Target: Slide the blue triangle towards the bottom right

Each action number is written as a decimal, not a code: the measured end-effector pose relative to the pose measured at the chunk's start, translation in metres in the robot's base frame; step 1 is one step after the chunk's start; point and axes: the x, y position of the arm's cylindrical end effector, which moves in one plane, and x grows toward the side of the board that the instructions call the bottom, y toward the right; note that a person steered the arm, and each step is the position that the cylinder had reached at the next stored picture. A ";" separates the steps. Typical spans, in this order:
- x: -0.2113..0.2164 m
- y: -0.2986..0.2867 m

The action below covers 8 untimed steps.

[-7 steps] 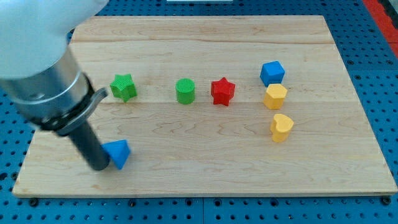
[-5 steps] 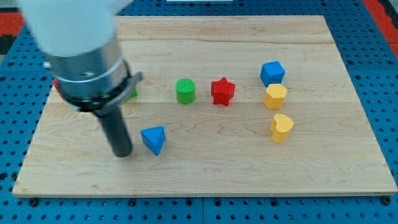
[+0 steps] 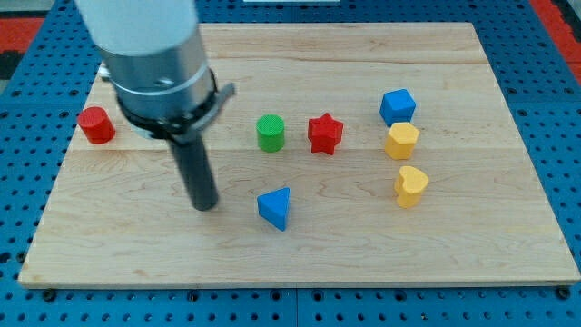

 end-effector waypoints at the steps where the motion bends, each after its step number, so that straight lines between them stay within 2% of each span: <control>1: 0.000 0.105; 2: 0.009 0.135; 3: 0.013 0.090; 4: 0.012 0.126; 5: 0.028 0.173; 6: 0.035 0.175; 7: 0.041 0.131; 8: 0.041 0.165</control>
